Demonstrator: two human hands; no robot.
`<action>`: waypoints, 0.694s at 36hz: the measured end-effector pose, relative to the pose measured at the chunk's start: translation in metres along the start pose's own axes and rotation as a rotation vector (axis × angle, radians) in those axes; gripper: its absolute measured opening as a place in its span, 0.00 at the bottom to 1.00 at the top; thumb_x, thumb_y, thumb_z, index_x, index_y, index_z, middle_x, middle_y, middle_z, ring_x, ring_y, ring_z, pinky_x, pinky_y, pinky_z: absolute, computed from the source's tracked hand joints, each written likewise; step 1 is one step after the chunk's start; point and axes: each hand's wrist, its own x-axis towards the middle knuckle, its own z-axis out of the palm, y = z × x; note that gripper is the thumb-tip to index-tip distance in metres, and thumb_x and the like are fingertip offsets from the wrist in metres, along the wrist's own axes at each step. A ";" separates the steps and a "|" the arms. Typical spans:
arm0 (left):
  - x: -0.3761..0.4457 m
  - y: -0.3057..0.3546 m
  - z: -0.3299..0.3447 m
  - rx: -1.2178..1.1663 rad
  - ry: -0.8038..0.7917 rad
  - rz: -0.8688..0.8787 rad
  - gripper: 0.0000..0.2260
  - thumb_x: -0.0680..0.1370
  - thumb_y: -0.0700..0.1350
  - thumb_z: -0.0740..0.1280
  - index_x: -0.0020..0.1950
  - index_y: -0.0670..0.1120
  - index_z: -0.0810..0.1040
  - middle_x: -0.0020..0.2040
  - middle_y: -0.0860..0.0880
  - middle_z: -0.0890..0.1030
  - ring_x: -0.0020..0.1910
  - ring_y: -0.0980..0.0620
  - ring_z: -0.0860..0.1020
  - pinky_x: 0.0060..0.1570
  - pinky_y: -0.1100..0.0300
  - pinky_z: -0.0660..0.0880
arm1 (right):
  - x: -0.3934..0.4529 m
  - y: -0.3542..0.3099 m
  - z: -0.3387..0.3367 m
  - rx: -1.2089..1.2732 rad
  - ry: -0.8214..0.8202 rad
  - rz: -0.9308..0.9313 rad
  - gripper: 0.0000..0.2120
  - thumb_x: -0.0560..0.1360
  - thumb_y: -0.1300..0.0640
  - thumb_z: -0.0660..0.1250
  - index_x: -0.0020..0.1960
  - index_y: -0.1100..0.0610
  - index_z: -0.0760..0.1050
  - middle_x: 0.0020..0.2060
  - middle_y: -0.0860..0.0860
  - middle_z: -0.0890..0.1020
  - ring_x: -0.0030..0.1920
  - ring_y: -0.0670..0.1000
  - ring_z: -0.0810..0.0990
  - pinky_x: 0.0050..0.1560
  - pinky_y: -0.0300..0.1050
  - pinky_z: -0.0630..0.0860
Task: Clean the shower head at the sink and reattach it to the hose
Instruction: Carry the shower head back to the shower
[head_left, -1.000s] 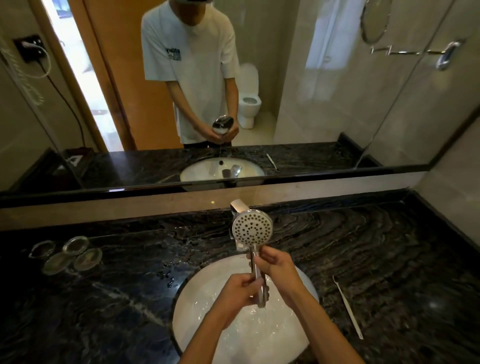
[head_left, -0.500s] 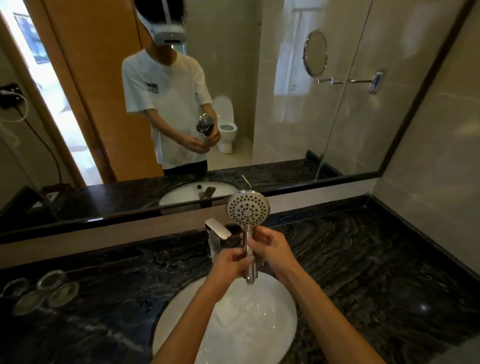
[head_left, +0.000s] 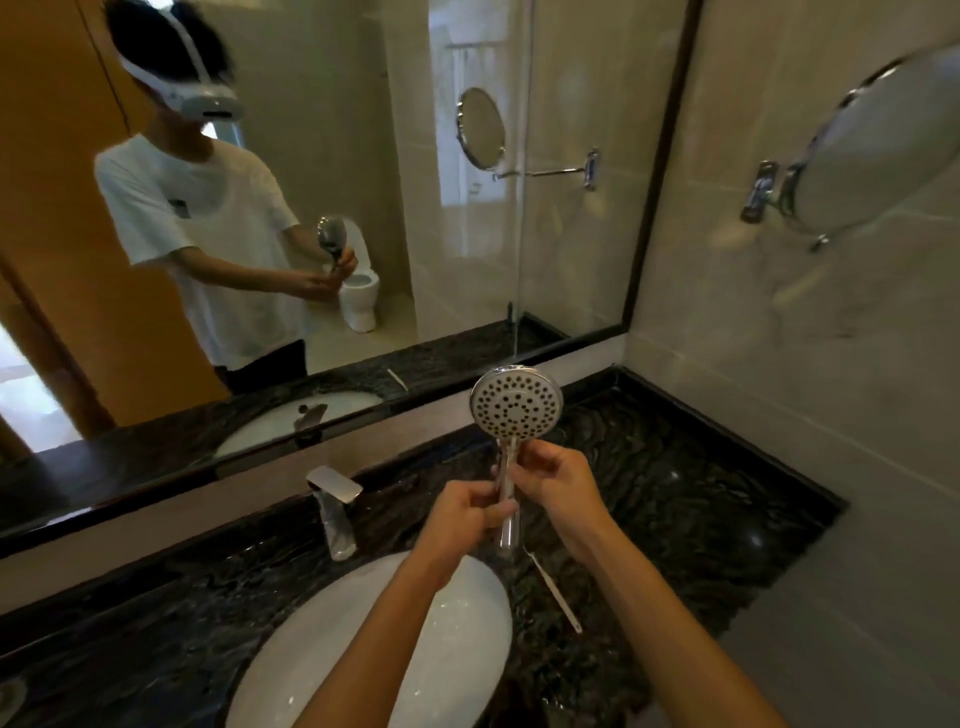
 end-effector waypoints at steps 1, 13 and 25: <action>0.003 0.003 0.009 -0.005 -0.032 0.005 0.05 0.78 0.42 0.69 0.50 0.43 0.84 0.40 0.47 0.85 0.40 0.50 0.83 0.42 0.57 0.81 | -0.005 -0.003 -0.010 -0.001 0.027 -0.004 0.11 0.77 0.69 0.67 0.56 0.59 0.82 0.48 0.56 0.86 0.52 0.53 0.86 0.56 0.51 0.82; 0.021 0.032 0.152 0.013 -0.514 0.097 0.05 0.77 0.39 0.70 0.49 0.40 0.84 0.39 0.47 0.83 0.41 0.50 0.81 0.43 0.55 0.76 | -0.086 -0.030 -0.135 -0.097 0.496 -0.057 0.12 0.74 0.72 0.69 0.50 0.57 0.83 0.45 0.60 0.86 0.48 0.57 0.86 0.50 0.46 0.83; -0.040 0.046 0.300 0.012 -0.996 0.091 0.06 0.76 0.34 0.70 0.51 0.32 0.82 0.37 0.42 0.79 0.36 0.47 0.77 0.34 0.57 0.76 | -0.234 -0.047 -0.206 -0.214 1.018 -0.038 0.09 0.73 0.75 0.68 0.52 0.69 0.80 0.41 0.54 0.82 0.45 0.50 0.79 0.57 0.55 0.79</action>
